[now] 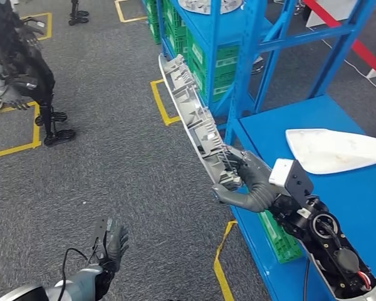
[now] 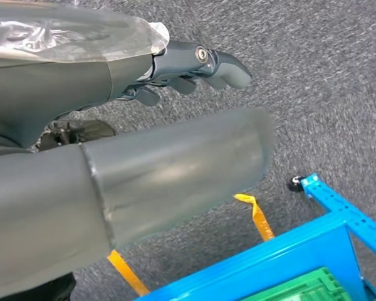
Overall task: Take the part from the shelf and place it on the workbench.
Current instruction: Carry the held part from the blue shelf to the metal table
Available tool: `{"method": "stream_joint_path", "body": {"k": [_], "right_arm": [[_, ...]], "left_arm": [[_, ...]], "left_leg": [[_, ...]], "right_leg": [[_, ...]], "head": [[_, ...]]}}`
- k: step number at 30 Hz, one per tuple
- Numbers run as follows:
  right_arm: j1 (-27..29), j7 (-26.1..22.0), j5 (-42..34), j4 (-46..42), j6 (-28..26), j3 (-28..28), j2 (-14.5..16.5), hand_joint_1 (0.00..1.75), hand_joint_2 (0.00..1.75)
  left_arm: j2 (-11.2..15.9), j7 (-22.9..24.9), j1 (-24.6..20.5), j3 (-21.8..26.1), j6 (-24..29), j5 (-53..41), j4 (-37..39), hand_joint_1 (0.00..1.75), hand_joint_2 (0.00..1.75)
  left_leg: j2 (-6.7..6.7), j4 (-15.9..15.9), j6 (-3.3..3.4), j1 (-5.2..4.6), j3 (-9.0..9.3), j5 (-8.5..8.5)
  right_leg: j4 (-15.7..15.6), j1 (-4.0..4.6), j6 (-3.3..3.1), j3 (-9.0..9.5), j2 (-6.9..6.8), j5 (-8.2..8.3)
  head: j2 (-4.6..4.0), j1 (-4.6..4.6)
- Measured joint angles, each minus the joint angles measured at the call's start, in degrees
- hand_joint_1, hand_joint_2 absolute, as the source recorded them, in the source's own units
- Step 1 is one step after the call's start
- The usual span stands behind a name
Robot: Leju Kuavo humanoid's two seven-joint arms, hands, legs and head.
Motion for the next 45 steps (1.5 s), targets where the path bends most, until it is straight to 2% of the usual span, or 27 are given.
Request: {"method": "stream_joint_path", "body": {"k": [2, 5, 6, 7, 8, 9, 11, 13, 15, 16, 18, 20, 22, 23, 25, 27, 28, 30, 32, 34, 36, 37, 38, 40, 42, 44, 45], "right_arm": [[0.0, 0.0, -0.02, -0.02, 0.01, 0.0, 0.02, 1.75, 1.75], [0.09, -0.03, -0.08, -0.01, 0.01, 0.0, 0.03, 1.75, 1.75], [0.2, -0.03, -0.08, 0.0, 0.0, 0.0, 0.03, 1.75, 1.75], [0.31, -0.02, -0.08, 0.01, 0.0, 0.0, 0.03, 1.75, 1.75], [0.39, -0.02, -0.08, 0.01, 0.01, 0.0, 0.03, 1.75, 1.75], [0.42, -0.02, -0.07, 0.01, 0.02, 0.0, 0.03, 1.75, 1.75], [0.38, -0.09, -0.07, 0.01, 0.09, 0.0, 0.03, 1.75, 1.75], [0.35, -0.19, -0.06, 0.01, 0.21, 0.0, 0.03, 1.75, 1.75], [0.35, -0.21, -0.01, 0.01, 0.31, 0.0, 0.05, 1.75, 1.75], [0.35, -0.2, 0.03, 0.01, 0.34, 0.0, 0.09, 1.75, 1.75], [0.27, -0.22, 0.07, 0.01, 0.36, -0.01, 0.22, 1.75, 1.75], [0.19, -0.28, 0.08, 0.01, 0.35, -0.01, 0.29, 1.75, 1.75], [0.31, -0.28, 0.09, 0.07, 0.38, 0.0, 0.29, 1.75, 1.75], [0.39, -0.28, 0.09, 0.11, 0.42, 0.01, 0.29, 1.75, 1.75], [0.43, -0.28, 0.09, 0.16, 0.5, 0.02, 0.29, 1.75, 1.75], [0.37, -0.28, 0.09, 0.16, 0.52, 0.01, 0.29, 1.75, 1.75], [0.35, -0.3, 0.08, 0.16, 0.52, 0.01, 0.29, 1.75, 1.75], [0.33, -0.31, 0.05, 0.16, 0.52, 0.01, 0.29, 1.75, 1.75], [0.35, -0.32, 0.04, 0.16, 0.54, 0.01, 0.3, 1.75, 1.75], [0.36, -0.35, 0.03, 0.17, 0.57, 0.0, 0.3, 1.75, 1.75], [0.41, -0.42, 0.01, 0.24, 0.65, 0.01, 0.29, 1.75, 1.75], [0.43, -0.43, 0.01, 0.32, 0.69, 0.02, 0.29, 1.75, 1.75], [0.44, -0.43, 0.0, 0.39, 0.74, 0.02, 0.29, 1.75, 1.75], [0.41, -0.44, -0.01, 0.49, 0.8, 0.02, 0.29, 1.75, 1.75], [0.33, -0.5, -0.05, 0.5, 0.85, 0.02, 0.29, 1.75, 1.75], [0.22, -0.59, -0.11, 0.51, 0.9, 0.02, 0.3, 1.75, 1.75], [0.17, -0.62, -0.13, 0.51, 0.92, 0.02, 0.31, 1.75, 1.75]], "left_arm": [[0.13, 0.01, 0.04, 0.0, -0.04, -0.05, 0.0, 0.0, 0.0], [0.2, 0.02, -0.12, 0.0, -0.03, -0.13, 0.0, 0.0, 0.0], [0.21, 0.03, -0.11, 0.0, -0.01, -0.14, 0.0, 0.0, 0.0], [0.21, 0.05, -0.06, 0.0, 0.03, -0.16, 0.0, 0.0, 0.0], [0.2, 0.12, -0.01, 0.0, 0.07, -0.18, 0.0, 0.0, 0.0], [0.19, 0.21, 0.01, 0.0, 0.08, -0.19, -0.01, 0.0, 0.0], [0.04, 0.37, 0.0, 0.0, 0.01, -0.18, -0.01, 0.0, 0.0], [-0.1, 0.41, 0.06, 0.0, -0.05, -0.13, -0.01, 0.0, 0.0], [-0.03, 0.44, 0.37, 0.0, -0.11, 0.06, 0.0, 0.0, 0.0], [-0.01, 0.43, 0.59, 0.0, -0.22, 0.22, 0.0, 0.0, 0.0], [0.04, 0.39, 0.72, 0.0, -0.49, 0.5, 0.0, 0.0, 0.0], [-0.01, 0.38, 0.63, 0.0, -0.63, 0.63, 0.0, 0.0, 0.0], [-0.07, 0.45, 0.72, 0.0, -0.65, 0.66, 0.0, 0.0, 0.0], [-0.06, 0.51, 0.78, 0.0, -0.66, 0.65, 0.0, 0.0, 0.0], [0.01, 0.58, 0.75, 0.0, -0.67, 0.65, 0.0, 0.0, 0.0], [0.0, 0.59, 0.53, 0.0, -0.67, 0.65, 0.0, 0.0, 0.0], [-0.03, 0.6, 0.47, 0.0, -0.66, 0.65, 0.0, 0.0, 0.0], [-0.03, 0.61, 0.53, 0.0, -0.66, 0.65, 0.0, 0.0, 0.0], [-0.02, 0.62, 0.58, 0.0, -0.66, 0.65, 0.0, 0.0, 0.0], [-0.03, 0.62, 0.4, 0.0, -0.64, 0.67, 0.0, 0.0, 0.0], [-0.05, 0.61, 0.28, 0.0, -0.64, 0.69, 0.0, 0.0, 0.0], [-0.06, 0.61, 0.33, 0.0, -0.64, 0.73, 0.0, 0.0, 0.0], [-0.07, 0.61, 0.4, 0.0, -0.64, 0.76, 0.0, 0.0, 0.0], [-0.11, 0.61, 0.49, 0.0, -0.64, 0.81, 0.0, 0.0, 0.0], [-0.27, 0.61, 0.5, 0.0, -0.64, 0.82, 0.0, 0.0, 0.0], [-0.36, 0.61, 0.6, 0.0, -0.64, 0.83, 0.0, 0.0, 0.0], [-0.32, 0.6, 0.72, 0.0, -0.63, 0.83, 0.0, 0.0, 0.0]], "left_leg": [[-0.99, -0.24, 0.78, 0.15, 0.41, -0.02], [-2.53, -0.34, 1.57, 0.09, 0.79, -0.12], [-3.2, -0.32, 1.63, -0.02, 0.84, -0.15], [-3.92, -0.31, 1.68, -0.12, 0.91, -0.19], [-4.68, -0.27, 1.7, -0.2, 1.0, -0.21], [-5.46, -0.23, 1.68, -0.22, 1.09, -0.24], [-6.85, -0.1, 1.52, -0.24, 1.1, -0.33], [-8.06, -0.01, 1.0, -0.12, 0.7, -0.21], [-9.28, -0.19, 0.26, 0.07, 0.35, 0.14], [-8.91, -0.07, -0.03, 0.02, 0.2, 0.02], [-6.09, 3.07, -0.44, -0.23, -1.36, -1.97], [-3.02, 10.56, -0.8, -0.16, -5.02, -5.54], [-2.18, 15.87, -1.21, 0.12, -7.74, -6.95], [-1.97, 15.37, -1.36, 0.27, -7.54, -6.16], [-0.69, 8.21, -1.52, 0.44, -3.78, -2.6], [1.05, 1.35, -1.12, 0.16, -0.13, -0.28], [1.44, -0.13, -0.74, -0.02, 0.63, 0.0], [0.43, -0.29, 0.14, -0.2, 0.63, -0.17], [-0.55, -0.38, 0.82, -0.02, 0.9, -0.21], [-1.56, -0.52, 1.48, 0.13, 1.16, -0.19], [-2.72, -0.49, 1.83, -0.06, 1.2, -0.22], [-3.44, -0.47, 1.87, -0.17, 1.23, -0.24], [-4.2, -0.44, 1.89, -0.27, 1.27, -0.25], [-5.78, -0.35, 1.84, -0.32, 1.4, -0.29], [-7.14, -0.2, 1.61, -0.29, 1.27, -0.29], [-8.31, -0.13, 1.06, -0.04, 0.73, -0.04], [-8.97, -0.19, 0.69, 0.08, 0.5, 0.15]], "right_leg": [[2.05, -0.32, 0.49, -0.64, 1.39, -1.63], [13.52, -0.43, 0.68, -5.96, 4.78, -6.74], [16.94, -0.39, 0.66, -7.83, 5.12, -7.63], [18.35, -0.38, 0.55, -8.84, 5.31, -7.42], [17.4, -0.37, 0.36, -8.79, 5.46, -6.06], [14.26, -0.36, 0.08, -7.7, 5.81, -3.8], [6.02, -0.44, -0.5, -4.41, 7.98, 0.49], [1.54, -0.43, -0.69, -2.3, 9.6, 1.72], [0.64, -0.43, -0.85, -1.66, 8.86, 1.59], [0.26, -0.49, -1.09, -1.42, 8.24, 1.8], [-0.59, -0.69, -1.61, -0.94, 6.91, 2.2], [-0.8, -0.51, -1.87, -0.81, 5.54, 2.26], [-0.79, -0.43, -1.9, -0.81, 4.11, 2.14], [-0.77, -0.43, -1.86, -0.8, 3.44, 2.07], [-0.65, -0.43, -1.55, -0.73, 2.31, 1.86], [-0.47, -0.12, -0.97, -0.64, 1.4, 1.49], [-0.4, 0.06, -0.65, -0.54, 1.0, 1.31], [-0.43, 0.16, -0.06, -0.21, 0.2, 1.0], [0.67, -0.14, 0.56, -0.5, 1.21, -0.14], [6.32, -0.41, 0.89, -3.06, 3.71, -3.32], [14.84, -0.39, 0.9, -7.13, 5.02, -6.65], [17.5, -0.37, 0.84, -8.57, 5.21, -7.1], [17.79, -0.35, 0.69, -8.98, 5.33, -6.34], [11.63, -0.33, 0.13, -6.71, 6.24, -1.96], [3.9, -0.43, -0.45, -3.27, 8.64, 1.38], [0.92, -0.38, -0.64, -1.76, 9.72, 1.67], [0.48, -0.32, -0.67, -1.5, 9.2, 1.66]], "head": [[0.0, 0.3], [0.0, 0.87], [0.0, 0.96], [0.0, 1.02], [0.0, 1.04], [0.0, 1.07], [0.0, 1.14], [0.0, 1.17], [0.0, 1.2], [0.0, 1.17], [0.0, 0.7], [0.0, 0.24], [0.0, 0.13], [0.0, 0.05], [0.0, -0.12], [0.0, -0.31], [0.0, -0.26], [0.0, 0.07], [0.0, 0.3], [0.0, 0.7], [0.0, 1.01], [0.0, 1.05], [0.0, 1.08], [0.0, 1.13], [0.0, 1.15], [0.0, 1.19], [0.0, 1.2]]}}
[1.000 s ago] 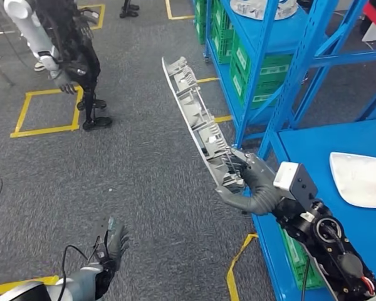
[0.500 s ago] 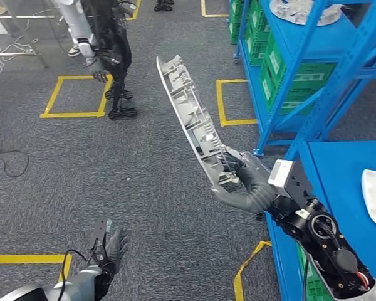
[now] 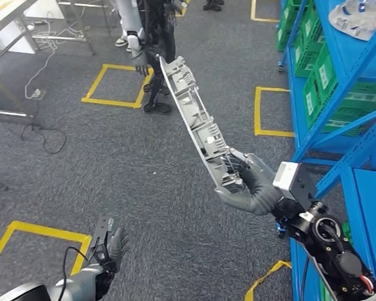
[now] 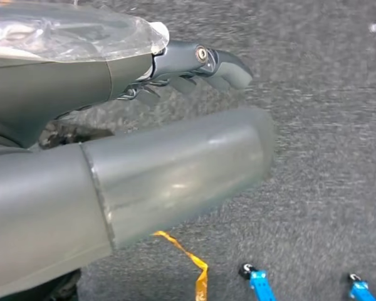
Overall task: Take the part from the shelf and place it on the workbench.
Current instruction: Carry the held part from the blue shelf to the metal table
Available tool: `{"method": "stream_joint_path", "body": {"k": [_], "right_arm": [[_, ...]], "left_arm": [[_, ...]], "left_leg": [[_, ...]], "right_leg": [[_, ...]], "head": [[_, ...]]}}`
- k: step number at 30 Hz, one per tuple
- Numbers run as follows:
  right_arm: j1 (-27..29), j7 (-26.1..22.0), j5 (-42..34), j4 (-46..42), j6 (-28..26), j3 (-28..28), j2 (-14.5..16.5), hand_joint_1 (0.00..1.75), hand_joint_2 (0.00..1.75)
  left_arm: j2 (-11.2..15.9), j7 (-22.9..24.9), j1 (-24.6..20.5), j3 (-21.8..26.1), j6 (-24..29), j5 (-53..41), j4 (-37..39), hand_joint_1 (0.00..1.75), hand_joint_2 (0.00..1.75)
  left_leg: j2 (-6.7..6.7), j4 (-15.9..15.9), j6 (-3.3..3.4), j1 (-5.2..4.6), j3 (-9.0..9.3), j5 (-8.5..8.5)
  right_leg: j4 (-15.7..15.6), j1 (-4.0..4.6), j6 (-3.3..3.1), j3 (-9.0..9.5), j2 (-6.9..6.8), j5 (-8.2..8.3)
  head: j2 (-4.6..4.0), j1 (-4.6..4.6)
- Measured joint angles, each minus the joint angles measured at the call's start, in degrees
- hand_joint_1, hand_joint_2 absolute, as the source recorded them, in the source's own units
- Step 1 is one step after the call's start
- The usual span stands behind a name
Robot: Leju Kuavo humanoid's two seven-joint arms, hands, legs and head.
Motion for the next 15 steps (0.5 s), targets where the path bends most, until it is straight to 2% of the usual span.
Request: {"method": "stream_joint_path", "body": {"k": [1, 2, 3, 5, 6, 7, 8, 9, 11, 12, 13, 14, 15], "right_arm": [[-0.04, -0.01, 0.0, 0.0, 0.02, 0.0, 0.02, 1.75, 1.75], [-0.06, -0.01, 0.0, 0.0, 0.01, 0.0, 0.03, 1.75, 1.75], [-0.12, -0.04, -0.02, 0.0, 0.01, 0.0, 0.05, 1.75, 1.75], [-0.21, -0.12, -0.04, 0.0, -0.04, 0.0, 0.07, 1.75, 1.75], [-0.22, -0.15, -0.04, 0.01, -0.1, 0.0, 0.07, 1.75, 1.75], [-0.14, -0.14, -0.03, 0.01, -0.18, 0.0, 0.07, 1.75, 1.75], [-0.06, -0.08, -0.02, 0.02, -0.27, 0.0, 0.07, 1.75, 1.75], [0.01, 0.0, -0.01, 0.02, -0.35, 0.0, 0.07, 1.75, 1.75], [0.03, 0.27, 0.0, 0.0, -0.57, 0.0, 0.07, 1.75, 1.75], [0.0, 0.44, 0.01, -0.02, -0.74, 0.0, 0.07, 1.75, 1.75], [-0.01, 0.6, 0.03, -0.04, -0.9, -0.01, 0.07, 1.75, 1.75], [-0.01, 0.73, 0.06, -0.06, -1.01, -0.01, 0.07, 1.75, 1.75], [-0.01, 0.84, 0.09, -0.07, -1.08, -0.02, 0.07, 1.75, 1.75]], "left_arm": [[0.1, -0.01, 0.16, 0.0, 0.02, 0.01, 0.0, 0.0, 0.0], [0.17, -0.03, 0.25, 0.0, 0.04, 0.0, 0.0, 0.0, 0.0], [0.22, -0.04, 0.23, 0.0, 0.05, 0.01, 0.0, 0.0, 0.0], [0.27, -0.08, 0.03, 0.0, 0.13, 0.02, 0.0, 0.0, 0.0], [0.27, -0.08, -0.03, 0.0, 0.18, 0.01, 0.0, 0.0, 0.0], [0.26, -0.08, 0.01, 0.0, 0.29, -0.05, 0.0, 0.0, 0.0], [0.24, -0.08, 0.07, 0.0, 0.42, -0.19, 0.0, 0.0, 0.0], [0.24, -0.08, 0.09, 0.0, 0.62, -0.38, 0.0, 0.0, 0.0], [0.24, -0.08, -0.05, 0.0, 1.28, -1.08, 0.0, 0.0, 0.0], [0.21, -0.12, -0.21, 0.0, 1.74, -1.55, 0.0, 0.0, 0.0], [0.15, -0.17, -0.36, 0.0, 2.26, -2.09, 0.0, 0.0, 0.0], [0.08, -0.25, -0.47, -0.01, 2.69, -2.59, 0.0, 0.0, 0.0], [0.03, -0.3, -0.51, -0.01, 2.99, -2.97, 0.0, 0.0, 0.0]], "left_leg": [[-0.35, -0.08, -0.32, 0.06, -0.15, 0.06], [0.24, 0.38, -0.57, -0.07, -0.41, -0.34], [1.45, 1.89, -0.81, -0.2, -1.15, -1.33], [4.94, 8.71, -1.24, -0.31, -4.38, -4.75], [5.94, 12.69, -1.45, -0.18, -6.35, -6.27], [6.53, 15.54, -1.67, -0.03, -7.79, -7.03], [6.84, 16.22, -1.86, 0.14, -8.21, -6.72], [7.11, 14.62, -2.02, 0.29, -7.45, -5.47], [8.61, 6.54, -2.24, 0.4, -3.32, -1.91], [9.31, 2.99, -2.07, 0.27, -1.47, -0.7], [9.74, 0.76, -1.73, 0.12, -0.31, -0.15], [9.78, 0.03, -1.32, -0.06, 0.02, -0.23], [9.13, 0.16, -0.82, -0.15, -0.01, -0.21]], "right_leg": [[-0.3, -0.13, -0.17, 0.18, -0.64, 0.08], [-0.72, -0.27, -0.4, 0.45, -1.3, 0.26], [-1.14, -0.43, -0.66, 0.69, -1.99, 0.46], [-1.56, -0.41, -0.99, 0.92, -3.39, 0.64], [-1.56, -0.35, -1.05, 0.92, -4.09, 0.62], [-1.55, -0.3, -1.05, 0.93, -4.8, 0.57], [-1.52, -0.3, -1.02, 0.93, -5.47, 0.5], [-1.47, -0.34, -0.92, 0.93, -6.09, 0.41], [-1.15, -0.38, -0.46, 0.96, -7.25, 0.08], [-0.94, -0.29, -0.14, 0.95, -7.75, -0.15], [-0.79, -0.17, 0.22, 0.97, -8.16, -0.37], [-0.72, 0.0, 0.54, 1.04, -8.53, -0.56], [-0.73, 0.06, 0.83, 1.17, -8.9, -0.71]], "head": [[0.0, -0.02], [0.0, -0.15], [0.0, -0.4], [0.0, -0.92], [0.0, -1.07], [0.0, -1.14], [0.0, -1.21], [0.0, -1.3], [0.0, -1.48], [0.0, -1.61], [0.0, -1.63], [0.0, -1.57], [0.0, -1.4]]}}
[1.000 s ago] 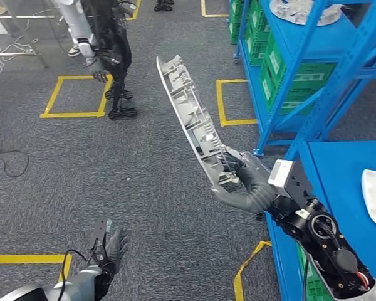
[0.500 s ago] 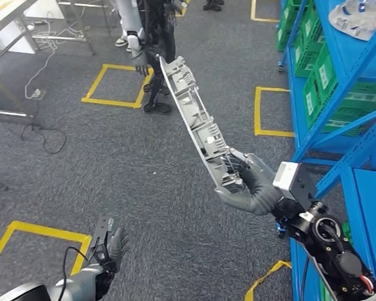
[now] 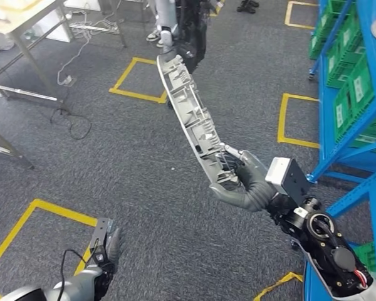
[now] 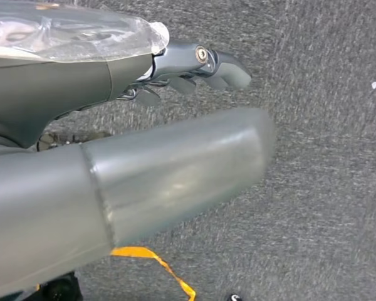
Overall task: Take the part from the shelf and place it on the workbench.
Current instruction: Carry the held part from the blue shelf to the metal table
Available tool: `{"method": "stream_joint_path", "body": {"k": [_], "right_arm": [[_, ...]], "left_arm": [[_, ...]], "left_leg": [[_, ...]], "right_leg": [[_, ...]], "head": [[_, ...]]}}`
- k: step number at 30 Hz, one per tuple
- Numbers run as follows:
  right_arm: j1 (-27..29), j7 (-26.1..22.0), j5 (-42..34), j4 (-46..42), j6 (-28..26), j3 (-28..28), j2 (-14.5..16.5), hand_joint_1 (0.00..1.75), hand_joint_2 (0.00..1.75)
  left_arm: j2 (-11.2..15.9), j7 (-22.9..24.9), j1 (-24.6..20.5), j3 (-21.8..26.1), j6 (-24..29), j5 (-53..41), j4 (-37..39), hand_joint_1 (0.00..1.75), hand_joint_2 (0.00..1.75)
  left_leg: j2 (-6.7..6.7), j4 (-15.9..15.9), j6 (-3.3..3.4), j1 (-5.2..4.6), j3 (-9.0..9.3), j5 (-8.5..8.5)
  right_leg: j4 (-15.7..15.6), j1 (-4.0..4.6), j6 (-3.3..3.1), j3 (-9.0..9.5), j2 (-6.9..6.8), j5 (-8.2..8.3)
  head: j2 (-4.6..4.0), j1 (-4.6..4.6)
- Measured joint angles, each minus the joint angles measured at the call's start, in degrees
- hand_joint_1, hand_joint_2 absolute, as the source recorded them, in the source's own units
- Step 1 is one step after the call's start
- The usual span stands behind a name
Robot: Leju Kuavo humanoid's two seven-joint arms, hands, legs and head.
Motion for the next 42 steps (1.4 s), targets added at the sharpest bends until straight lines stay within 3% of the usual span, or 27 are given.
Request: {"method": "stream_joint_path", "body": {"k": [1, 3, 6, 7, 8, 9, 10, 12, 14, 16, 17, 19, 21, 23, 24, 25, 27, 29, 31, 33, 34, 36, 38, 39, 40, 42], "right_arm": [[0.0, 0.07, 0.02, -0.01, -0.01, -0.01, 0.0, 1.75, 1.75], [0.0, 0.15, 0.01, -0.02, 0.03, 0.0, 0.0, 1.75, 1.75], [0.06, 0.17, -0.02, -0.02, 0.13, 0.01, -0.01, 1.75, 1.75], [0.15, 0.19, -0.02, -0.01, 0.13, 0.01, -0.02, 1.75, 1.75], [0.25, 0.2, -0.02, -0.01, 0.13, 0.02, -0.04, 1.75, 1.75], [0.31, 0.2, -0.02, 0.0, 0.14, 0.02, -0.06, 1.75, 1.75], [0.32, 0.2, -0.02, 0.0, 0.14, 0.02, -0.08, 1.75, 1.75], [0.26, 0.13, -0.02, 0.0, 0.18, 0.02, -0.09, 1.75, 1.75], [0.23, -0.05, -0.01, 0.0, 0.28, 0.02, -0.09, 1.75, 1.75], [0.24, -0.18, 0.06, 0.0, 0.47, 0.02, -0.08, 1.75, 1.75], [0.25, -0.19, 0.1, 0.0, 0.54, 0.02, -0.06, 1.75, 1.75], [0.21, -0.27, 0.15, 0.0, 0.6, 0.02, -0.02, 1.75, 1.75], [0.19, -0.37, 0.17, 0.01, 0.6, 0.02, 0.0, 1.75, 1.75], [0.29, -0.36, 0.19, 0.03, 0.6, 0.03, 0.0, 1.75, 1.75], [0.32, -0.34, 0.21, 0.05, 0.61, 0.05, 0.0, 1.75, 1.75], [0.33, -0.34, 0.23, 0.06, 0.63, 0.07, 0.0, 1.75, 1.75], [0.28, -0.45, 0.29, 0.06, 0.67, 0.08, 0.0, 1.75, 1.75], [0.23, -0.59, 0.39, 0.06, 0.71, 0.07, 0.0, 1.75, 1.75], [0.22, -0.69, 0.5, 0.06, 0.79, 0.06, 0.0, 1.75, 1.75], [0.22, -0.78, 0.62, 0.05, 0.9, 0.06, 0.0, 1.75, 1.75], [0.22, -0.83, 0.66, 0.04, 0.94, 0.06, 0.0, 1.75, 1.75], [0.27, -0.91, 0.7, 0.06, 1.0, 0.07, 0.0, 1.75, 1.75], [0.41, -0.93, 0.7, 0.13, 1.02, 0.08, 0.0, 1.75, 1.75], [0.48, -0.93, 0.7, 0.16, 1.04, 0.08, 0.0, 1.75, 1.75], [0.53, -0.94, 0.7, 0.19, 1.09, 0.08, 0.0, 1.75, 1.75], [0.54, -0.98, 0.7, 0.2, 1.16, 0.08, 0.0, 1.75, 1.75]], "left_arm": [[-0.02, 0.03, 0.01, -0.01, 0.1, -0.2, 0.0, 0.0, 0.0], [-0.05, 0.19, -0.01, -0.01, -0.41, 0.17, 0.0, 0.0, 0.0], [-0.07, 0.31, -0.17, -0.01, -1.62, 1.38, 0.0, 0.0, 0.0], [-0.07, 0.31, -0.14, -0.01, -1.86, 1.62, 0.0, 0.0, 0.0], [-0.08, 0.31, -0.09, 0.0, -2.0, 1.78, 0.0, 0.0, 0.0], [-0.08, 0.32, -0.04, -0.01, -2.15, 1.89, 0.0, 0.0, 0.0], [-0.08, 0.32, -0.01, -0.01, -2.31, 2.02, 0.0, 0.0, 0.0], [-0.17, 0.4, -0.03, -0.01, -2.6, 2.18, 0.0, 0.0, 0.0], [-0.28, 0.49, 0.0, -0.01, -2.55, 2.21, 0.01, 0.0, 0.0], [-0.19, 0.51, 0.2, 0.01, -2.11, 2.06, 0.02, 0.0, 0.0], [-0.13, 0.49, 0.33, 0.01, -1.88, 1.98, 0.02, 0.0, 0.0], [-0.01, 0.44, 0.28, 0.01, -1.63, 1.87, 0.01, 0.0, 0.0], [0.04, 0.39, 0.06, 0.01, -1.6, 1.84, 0.0, 0.0, 0.0], [0.05, 0.38, 0.1, 0.0, -1.57, 1.82, 0.0, 0.0, 0.0], [0.06, 0.36, 0.17, 0.01, -1.42, 1.72, 0.01, 0.0, 0.0], [0.09, 0.3, 0.2, 0.0, -1.11, 1.49, 0.01, 0.0, 0.0], [0.15, 0.11, 0.0, 0.0, -0.22, 0.82, 0.01, 0.0, 0.0], [0.13, -0.06, -0.27, -0.01, 0.36, 0.38, 0.0, 0.0, 0.0], [0.11, -0.1, -0.23, -0.01, 0.14, 0.52, 0.0, 0.0, 0.0], [0.07, -0.2, -0.06, -0.01, -0.77, 1.13, 0.0, 0.0, 0.0], [0.05, -0.34, -0.06, -0.01, -1.24, 1.49, 0.0, 0.0, 0.0], [-0.04, -0.71, -0.08, -0.01, -1.87, 2.06, 0.0, 0.0, 0.0], [-0.11, -0.91, 0.06, 0.01, -2.38, 2.46, 0.0, 0.0, 0.0], [-0.14, -0.91, 0.18, 0.01, -2.63, 2.6, 0.0, 0.0, 0.0], [-0.14, -0.9, 0.26, 0.01, -2.8, 2.7, 0.0, 0.0, 0.0], [-0.24, -0.87, 0.33, 0.01, -2.97, 2.77, 0.01, 0.0, 0.0]], "left_leg": [[-0.53, 0.05, 0.41, 0.04, 0.03, -0.06], [-1.41, -0.06, 1.15, 0.18, 0.25, -0.06], [-2.79, -0.07, 1.9, 0.12, 0.43, -0.08], [-3.42, -0.05, 1.99, 0.0, 0.45, -0.09], [-4.12, -0.03, 2.04, -0.12, 0.48, -0.11], [-4.89, -0.02, 2.06, -0.21, 0.53, -0.12], [-5.69, 0.0, 2.05, -0.26, 0.6, -0.12], [-7.13, 0.03, 1.94, -0.31, 0.63, -0.11], [-8.35, 0.09, 1.48, -0.12, 0.28, 0.06], [-9.55, -0.1, 0.7, 0.07, -0.06, 0.4], [-9.24, 0.04, 0.37, 0.03, -0.23, 0.29], [-6.44, 3.25, -0.17, -0.25, -1.83, -1.69], [-3.28, 10.79, -0.63, -0.1, -5.54, -5.28], [-2.35, 16.38, -1.06, 0.22, -8.41, -6.92], [-2.12, 16.11, -1.23, 0.36, -8.31, -6.24], [-1.73, 13.47, -1.37, 0.46, -6.94, -4.65], [0.55, 5.03, -1.42, 0.37, -2.35, -1.16], [1.89, 0.22, -0.72, 0.08, 0.2, 0.12], [0.81, -0.09, 0.28, -0.06, 0.26, -0.04], [-0.31, -0.17, 1.04, 0.13, 0.45, -0.08], [-0.85, -0.26, 1.41, 0.26, 0.57, -0.04], [-1.99, -0.28, 1.94, 0.23, 0.65, -0.08], [-3.41, -0.23, 2.14, 0.01, 0.68, -0.13], [-4.2, -0.2, 2.16, -0.08, 0.72, -0.14], [-5.02, -0.16, 2.15, -0.12, 0.79, -0.16], [-6.54, -0.08, 2.02, -0.16, 0.96, -0.24]], "right_leg": [[0.01, -0.07, 0.31, 0.12, -0.2, -0.2], [1.97, -0.36, 0.82, -0.6, 1.19, -1.74], [13.26, -0.5, 1.03, -5.82, 4.48, -7.05], [16.81, -0.48, 0.98, -7.65, 4.81, -8.07], [18.37, -0.46, 0.82, -8.66, 4.95, -7.95], [17.54, -0.38, 0.56, -8.6, 5.11, -6.67], [14.53, -0.28, 0.2, -7.52, 5.44, -4.5], [6.25, -0.17, -0.65, -4.02, 7.53, -0.27], [1.56, -0.15, -1.05, -1.75, 9.19, 0.98], [0.57, -0.19, -1.11, -1.13, 8.59, 0.8], [0.22, -0.3, -1.23, -0.9, 7.92, 0.96], [-0.61, -0.6, -1.63, -0.43, 6.52, 1.35], [-0.83, -0.5, -1.85, -0.31, 5.1, 1.44], [-0.83, -0.48, -1.82, -0.32, 3.66, 1.35], [-0.81, -0.52, -1.76, -0.32, 3.0, 1.28], [-0.76, -0.58, -1.63, -0.3, 2.37, 1.19], [-0.48, -0.45, -1.12, -0.23, 1.25, 0.83], [-0.22, -0.07, -0.46, -0.11, 0.3, 0.39], [-0.24, 0.05, 0.15, 0.28, -0.66, 0.03], [0.78, -0.26, 0.8, 0.05, 0.47, -1.09], [2.79, -0.4, 1.02, -0.79, 1.8, -2.43], [10.48, -0.52, 1.16, -4.26, 4.42, -6.25], [17.51, -0.48, 1.06, -7.77, 4.98, -8.45], [18.11, -0.48, 0.89, -8.31, 5.04, -7.89], [16.32, -0.47, 0.63, -7.76, 5.21, -6.22], [8.4, -0.4, -0.15, -4.54, 6.83, -1.62]], "head": [[0.0, 0.21], [0.0, 0.56], [0.0, 1.1], [0.0, 1.17], [0.0, 1.2], [0.0, 1.21], [0.0, 1.22], [0.0, 1.26], [0.0, 1.3], [0.0, 1.36], [0.0, 1.35], [0.0, 0.87], [0.0, 0.41], [0.0, 0.25], [0.0, 0.16], [0.0, 0.06], [0.0, -0.28], [0.0, -0.39], [0.0, -0.03], [0.0, 0.33], [0.0, 0.55], [0.0, 0.97], [0.0, 1.16], [0.0, 1.18], [0.0, 1.19], [0.0, 1.23]]}}
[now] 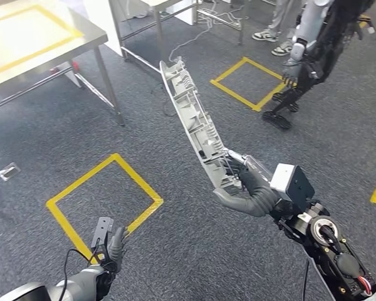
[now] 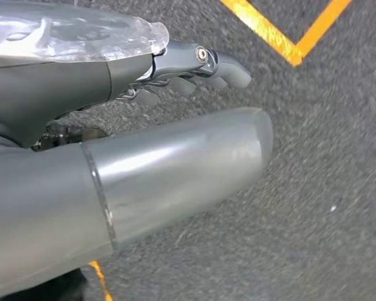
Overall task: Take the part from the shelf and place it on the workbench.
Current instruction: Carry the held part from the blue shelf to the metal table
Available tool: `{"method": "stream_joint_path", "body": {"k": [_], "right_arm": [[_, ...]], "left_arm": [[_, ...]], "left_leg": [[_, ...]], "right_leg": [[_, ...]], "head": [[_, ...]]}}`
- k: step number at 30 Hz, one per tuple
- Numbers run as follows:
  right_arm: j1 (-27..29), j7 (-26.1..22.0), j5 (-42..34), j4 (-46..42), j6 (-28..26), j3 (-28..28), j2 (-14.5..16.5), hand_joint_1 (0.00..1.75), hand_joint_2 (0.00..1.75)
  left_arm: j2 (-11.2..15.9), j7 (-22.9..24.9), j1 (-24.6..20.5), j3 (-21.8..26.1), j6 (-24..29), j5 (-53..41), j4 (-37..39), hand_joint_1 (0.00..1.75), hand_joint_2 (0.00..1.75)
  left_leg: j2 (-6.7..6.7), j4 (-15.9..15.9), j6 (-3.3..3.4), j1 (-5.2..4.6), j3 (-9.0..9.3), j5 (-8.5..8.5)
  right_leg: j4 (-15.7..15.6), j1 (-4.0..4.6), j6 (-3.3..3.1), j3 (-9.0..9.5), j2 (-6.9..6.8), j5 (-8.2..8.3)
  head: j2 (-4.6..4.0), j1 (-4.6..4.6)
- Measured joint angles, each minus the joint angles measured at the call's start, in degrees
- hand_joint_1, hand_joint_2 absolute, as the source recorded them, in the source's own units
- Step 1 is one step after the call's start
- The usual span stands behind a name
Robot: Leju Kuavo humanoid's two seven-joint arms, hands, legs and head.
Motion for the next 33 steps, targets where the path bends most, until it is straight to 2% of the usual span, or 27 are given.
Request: {"method": "stream_joint_path", "body": {"k": [1, 2, 3, 5, 6, 7, 9, 10, 11, 12, 13, 14, 16, 17, 18, 20, 21, 22, 24, 25, 26, 27, 28, 29, 31, 32, 33], "right_arm": [[-0.02, -0.05, -0.01, 0.01, 0.03, 0.0, 0.0, 1.75, 1.75], [-0.06, -0.11, -0.01, 0.01, 0.04, 0.0, 0.0, 1.75, 1.75], [-0.11, -0.16, -0.02, 0.02, 0.06, 0.0, 0.0, 1.75, 1.75], [-0.22, -0.2, -0.02, 0.02, 0.08, 0.0, 0.01, 1.75, 1.75], [-0.24, -0.2, -0.02, 0.02, 0.08, 0.0, 0.04, 1.75, 1.75], [-0.29, -0.21, -0.02, 0.02, 0.08, 0.0, 0.07, 1.75, 1.75], [-0.37, -0.3, -0.02, 0.02, 0.08, 0.0, 0.11, 1.75, 1.75], [-0.39, -0.34, -0.02, 0.03, 0.09, 0.0, 0.11, 1.75, 1.75], [-0.33, -0.36, -0.02, 0.07, 0.11, 0.0, 0.11, 1.75, 1.75], [-0.28, -0.36, -0.01, 0.11, 0.15, 0.01, 0.11, 1.75, 1.75], [-0.24, -0.35, -0.01, 0.15, 0.19, 0.01, 0.11, 1.75, 1.75], [-0.23, -0.34, 0.0, 0.19, 0.23, 0.02, 0.11, 1.75, 1.75], [-0.29, -0.36, 0.0, 0.19, 0.26, 0.01, 0.11, 1.75, 1.75], [-0.34, -0.34, 0.01, 0.19, 0.26, 0.0, 0.11, 1.75, 1.75], [-0.4, -0.33, 0.01, 0.19, 0.26, -0.01, 0.11, 1.75, 1.75], [-0.49, -0.28, 0.01, 0.18, 0.27, -0.03, 0.11, 1.75, 1.75], [-0.52, -0.26, 0.01, 0.17, 0.3, -0.03, 0.11, 1.75, 1.75], [-0.55, -0.25, 0.01, 0.16, 0.36, -0.03, 0.11, 1.75, 1.75], [-0.57, -0.25, 0.01, 0.15, 0.48, -0.04, 0.1, 1.75, 1.75], [-0.52, -0.25, 0.01, 0.15, 0.51, -0.04, 0.09, 1.75, 1.75], [-0.42, -0.25, 0.01, 0.16, 0.51, -0.04, 0.09, 1.75, 1.75], [-0.33, -0.24, 0.02, 0.16, 0.51, -0.04, 0.09, 1.75, 1.75], [-0.27, -0.22, 0.02, 0.17, 0.51, -0.04, 0.09, 1.75, 1.75], [-0.25, -0.22, 0.02, 0.17, 0.52, -0.04, 0.09, 1.75, 1.75], [-0.34, -0.22, 0.02, 0.17, 0.56, -0.04, 0.09, 1.75, 1.75], [-0.43, -0.23, 0.01, 0.16, 0.61, -0.04, 0.09, 1.75, 1.75], [-0.49, -0.24, 0.01, 0.16, 0.66, -0.04, 0.09, 1.75, 1.75]], "left_arm": [[-0.05, 0.01, -0.01, 0.0, -0.02, 0.02, 0.0, 0.0, 0.0], [-0.11, 0.01, 0.01, 0.0, -0.03, 0.02, 0.0, 0.0, 0.0], [-0.15, 0.01, 0.08, 0.0, -0.03, 0.02, 0.01, 0.0, 0.0], [-0.03, 0.02, 0.38, 0.0, -0.03, 0.02, 0.01, 0.0, 0.0], [0.03, 0.04, 0.51, 0.0, -0.03, 0.02, 0.01, 0.0, 0.0], [0.09, 0.06, 0.5, 0.0, -0.03, 0.02, 0.01, 0.0, 0.0], [0.13, 0.15, 0.28, 0.0, -0.03, 0.02, 0.0, 0.0, 0.0], [0.13, 0.22, 0.19, 0.0, -0.03, 0.02, 0.0, 0.0, 0.0], [0.13, 0.36, 0.2, 0.0, -0.03, 0.01, -0.01, 0.0, 0.0], [0.13, 0.51, 0.25, 0.0, -0.02, -0.01, 0.0, 0.0, 0.0], [0.16, 0.64, 0.28, 0.0, -0.02, -0.03, 0.01, 0.0, 0.0], [0.2, 0.74, 0.25, 0.0, -0.01, -0.07, 0.01, 0.0, 0.0], [0.24, 0.82, 0.01, 0.0, -0.01, -0.15, 0.0, 0.0, 0.0], [0.21, 0.87, -0.15, 0.0, -0.01, -0.18, -0.01, 0.0, 0.0], [0.18, 0.92, -0.24, 0.0, -0.01, -0.19, -0.01, 0.0, 0.0], [0.14, 0.99, -0.25, -0.01, -0.01, -0.25, -0.01, 0.0, 0.0], [0.11, 1.01, -0.22, -0.01, -0.01, -0.28, -0.01, 0.0, 0.0], [0.08, 1.01, -0.25, -0.01, -0.01, -0.32, -0.01, 0.0, 0.0], [0.02, 1.02, -0.45, 0.0, -0.01, -0.34, 0.0, 0.0, 0.0], [-0.01, 1.02, -0.53, 0.0, -0.01, -0.34, 0.0, 0.0, 0.0], [-0.05, 1.02, -0.55, 0.0, -0.01, -0.34, 0.0, 0.0, 0.0], [-0.09, 1.02, -0.5, 0.0, -0.02, -0.35, 0.01, 0.0, 0.0], [-0.12, 1.03, -0.46, 0.0, -0.02, -0.35, 0.01, 0.0, 0.0], [-0.13, 1.03, -0.43, 0.0, -0.03, -0.35, 0.0, 0.0, 0.0], [-0.26, 1.03, -0.46, 0.0, -0.03, -0.37, 0.0, 0.0, 0.0], [-0.31, 1.06, -0.52, 0.0, -0.03, -0.38, 0.01, 0.0, 0.0], [-0.37, 1.1, -0.55, 0.0, -0.02, -0.4, 0.01, 0.0, 0.0]], "left_leg": [[-0.71, 0.08, -0.15, 0.0, -0.03, -0.01], [-1.31, 0.13, -0.39, 0.07, -0.19, 0.04], [-1.88, 0.12, -0.68, 0.2, -0.44, 0.17], [-2.53, 0.02, -1.37, 0.37, -0.85, 0.4], [-1.67, 0.43, -1.72, 0.28, -1.12, 0.09], [-0.22, 1.88, -2.03, 0.16, -1.84, -0.83], [3.06, 8.46, -2.57, 0.1, -5.07, -4.14], [3.78, 12.58, -2.78, 0.23, -7.17, -5.79], [4.11, 15.68, -2.98, 0.38, -8.82, -6.65], [4.29, 16.83, -3.15, 0.51, -9.52, -6.5], [4.53, 15.6, -3.28, 0.63, -8.98, -5.31], [5.1, 12.17, -3.35, 0.71, -7.23, -3.35], [7.7, 3.94, -3.16, 0.54, -2.95, -0.17], [8.53, 1.4, -2.8, 0.4, -1.67, 0.52], [8.9, 0.33, -2.37, 0.23, -1.2, 0.57], [7.54, 0.27, -1.43, 0.19, -1.26, 0.45], [6.97, 0.22, -1.1, 0.26, -1.2, 0.43], [6.37, 0.17, -0.71, 0.35, -1.1, 0.43], [5.21, 0.11, -0.11, 0.43, -0.95, 0.42], [4.55, 0.12, 0.09, 0.37, -0.92, 0.4], [3.82, 0.13, 0.17, 0.29, -0.89, 0.39], [3.04, 0.14, 0.2, 0.22, -0.83, 0.37], [2.24, 0.16, 0.2, 0.18, -0.74, 0.36], [1.43, 0.18, 0.18, 0.16, -0.61, 0.35], [-0.05, 0.29, 0.0, 0.1, -0.53, 0.31], [-0.71, 0.38, -0.21, 0.11, -0.71, 0.36], [-1.27, 0.44, -0.52, 0.18, -0.99, 0.48]], "right_leg": [[-3.59, -0.01, -0.31, 1.66, 1.05, 1.55], [-6.06, 0.04, -0.52, 2.86, 1.83, 2.21], [-7.13, 0.08, -0.62, 3.46, 2.15, 2.13], [-8.07, 0.02, -0.72, 4.02, 1.09, 2.0], [-8.46, -0.1, -0.86, 4.25, 0.51, 2.15], [-8.86, -0.22, -1.07, 4.5, -0.12, 2.3], [-9.25, -0.19, -1.39, 4.78, -1.41, 2.44], [-9.25, -0.14, -1.5, 4.78, -2.08, 2.41], [-9.24, -0.12, -1.51, 4.79, -2.74, 2.36], [-9.23, -0.14, -1.49, 4.81, -3.37, 2.28], [-9.2, -0.19, -1.4, 4.86, -3.98, 2.19], [-9.15, -0.23, -1.23, 4.95, -4.56, 2.04], [-8.92, -0.01, -0.63, 5.15, -5.58, 1.61], [-8.82, 0.22, -0.32, 5.22, -6.04, 1.4], [-8.76, 0.51, -0.02, 5.3, -6.51, 1.19], [-8.74, 0.65, 0.51, 5.54, -7.34, 0.78], [-8.36, 0.52, 0.83, 5.46, -6.88, 0.28], [-7.01, 0.31, 1.06, 4.95, -5.82, -0.74], [-0.3, 0.14, 1.32, 1.96, -3.01, -4.31], [4.25, 0.16, 1.31, -0.14, -2.27, -6.18], [8.02, 0.21, 1.28, -2.03, -1.97, -7.32], [9.95, 0.23, 1.18, -3.15, -1.86, -7.37], [9.42, 0.24, 1.0, -3.2, -1.78, -6.23], [6.58, 0.25, 0.76, -2.19, -1.54, -4.1], [-1.71, 0.15, 0.12, 1.05, 0.54, 0.45], [-4.99, 0.06, -0.08, 2.51, 1.65, 1.58], [-6.81, 0.05, -0.22, 3.33, 2.48, 1.91]], "head": [[0.0, -0.03], [0.0, -0.02], [0.0, -0.02], [0.0, 0.03], [0.0, -0.09], [0.0, -0.3], [0.0, -0.74], [0.0, -0.86], [0.0, -0.93], [0.0, -1.0], [0.0, -1.1], [0.0, -1.23], [0.0, -1.71], [0.0, -1.85], [0.0, -1.79], [0.0, -1.25], [0.0, -0.99], [0.0, -0.84], [0.0, -0.44], [0.0, -0.29], [0.0, -0.18], [0.0, -0.13], [0.0, -0.11], [0.0, -0.07], [0.0, 0.01], [0.0, 0.04], [0.0, 0.03]]}}
